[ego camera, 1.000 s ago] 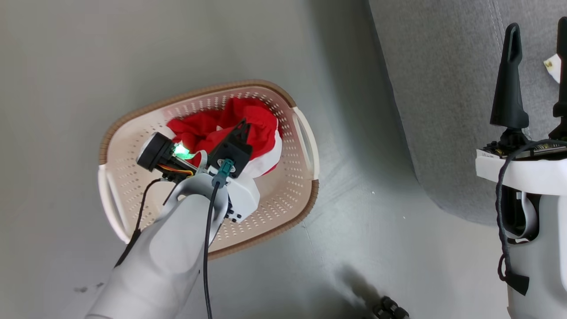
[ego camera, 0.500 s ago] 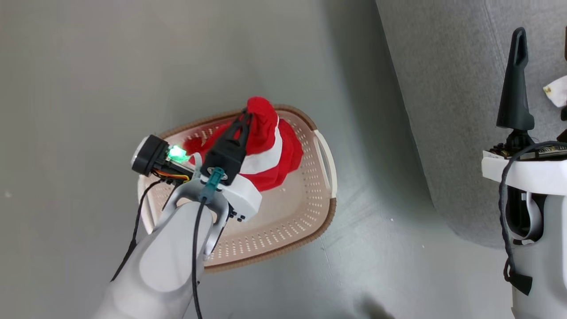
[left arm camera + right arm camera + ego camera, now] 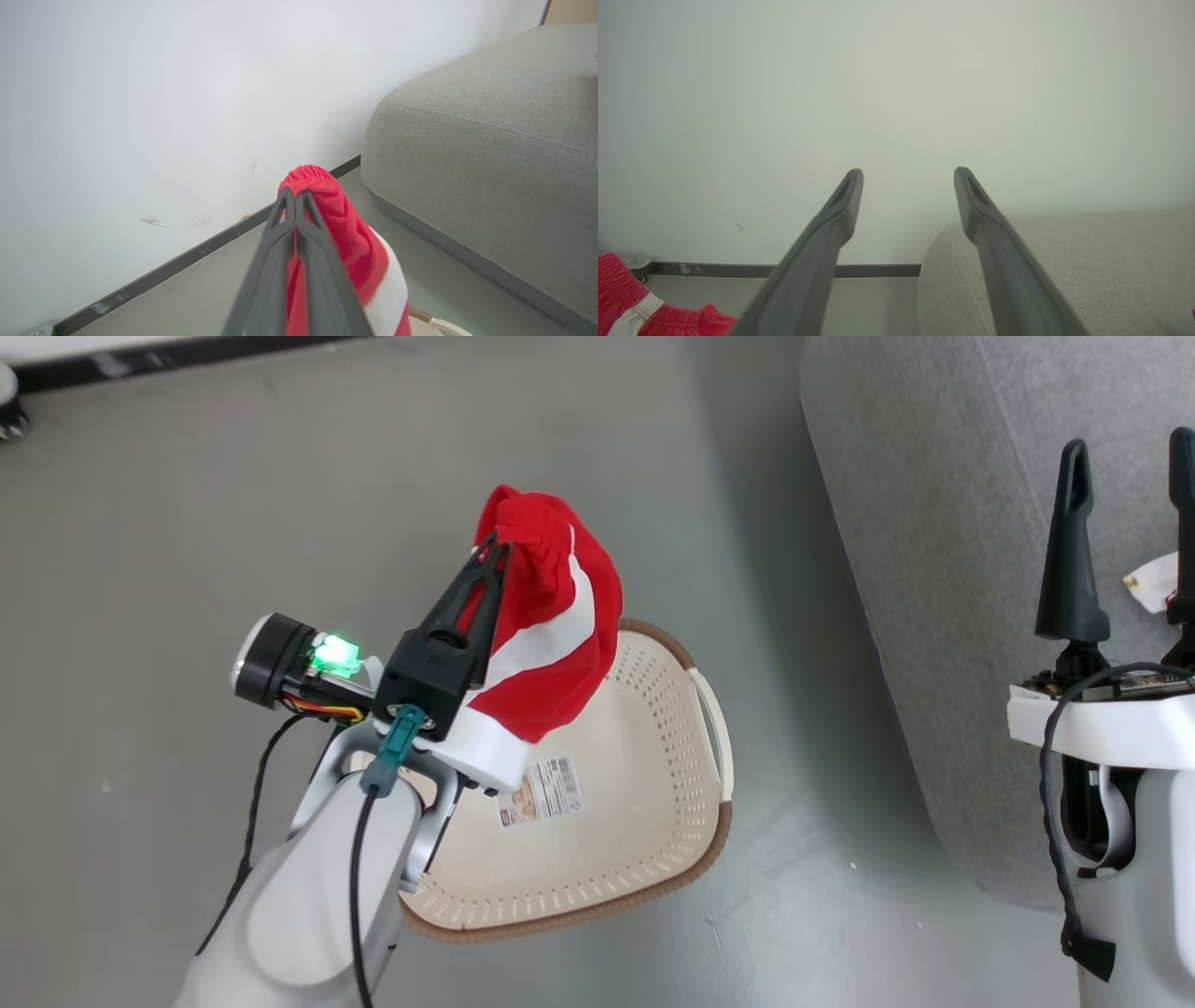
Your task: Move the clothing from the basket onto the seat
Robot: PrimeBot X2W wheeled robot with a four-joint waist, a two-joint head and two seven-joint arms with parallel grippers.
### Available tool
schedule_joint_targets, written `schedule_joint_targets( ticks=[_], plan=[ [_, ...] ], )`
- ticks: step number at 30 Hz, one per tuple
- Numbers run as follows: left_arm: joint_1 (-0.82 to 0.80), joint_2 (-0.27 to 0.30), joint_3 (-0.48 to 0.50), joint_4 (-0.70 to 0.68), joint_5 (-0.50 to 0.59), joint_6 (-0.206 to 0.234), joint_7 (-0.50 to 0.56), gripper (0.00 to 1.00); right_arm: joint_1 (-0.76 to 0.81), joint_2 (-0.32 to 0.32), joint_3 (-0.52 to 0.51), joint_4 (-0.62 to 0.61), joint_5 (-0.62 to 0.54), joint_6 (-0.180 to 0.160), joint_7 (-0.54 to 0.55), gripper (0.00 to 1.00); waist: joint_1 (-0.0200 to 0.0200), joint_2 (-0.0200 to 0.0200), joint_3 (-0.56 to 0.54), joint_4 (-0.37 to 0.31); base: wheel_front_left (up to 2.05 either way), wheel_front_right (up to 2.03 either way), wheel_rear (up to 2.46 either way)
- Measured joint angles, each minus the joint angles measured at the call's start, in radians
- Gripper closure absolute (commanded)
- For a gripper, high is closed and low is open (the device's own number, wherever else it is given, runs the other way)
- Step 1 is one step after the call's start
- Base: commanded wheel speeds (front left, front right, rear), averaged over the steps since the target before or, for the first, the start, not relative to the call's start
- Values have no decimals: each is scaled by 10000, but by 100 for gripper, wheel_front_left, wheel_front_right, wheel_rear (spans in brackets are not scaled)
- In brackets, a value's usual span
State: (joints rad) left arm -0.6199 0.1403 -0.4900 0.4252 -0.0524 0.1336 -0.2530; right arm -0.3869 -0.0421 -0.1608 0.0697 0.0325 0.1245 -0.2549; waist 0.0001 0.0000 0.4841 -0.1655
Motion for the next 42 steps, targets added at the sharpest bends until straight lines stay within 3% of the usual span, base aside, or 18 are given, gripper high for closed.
schedule_joint_targets(
  ticks=[17, 33, 42],
  plan=[
    [513, 765, 211, -1333, -69, -123, -23, 100, 863, -69, 341, 571, -416, 0, 0, 0, 0, 0, -1776, 440, 0, 0, 0],
    [409, 1047, 151, -2401, -69, -750, -25, 100, 1988, -616, 1160, 1325, -562, 0, 119, 0, -1, 0, -3386, 694, 0, 0, 0],
    [-3, 1014, -142, -2922, -69, -1344, -25, 100, 2467, -725, 2265, 1881, 1009, 0, 431, 0, 0, 0, -4095, 760, 0, 0, 0]
  ],
)
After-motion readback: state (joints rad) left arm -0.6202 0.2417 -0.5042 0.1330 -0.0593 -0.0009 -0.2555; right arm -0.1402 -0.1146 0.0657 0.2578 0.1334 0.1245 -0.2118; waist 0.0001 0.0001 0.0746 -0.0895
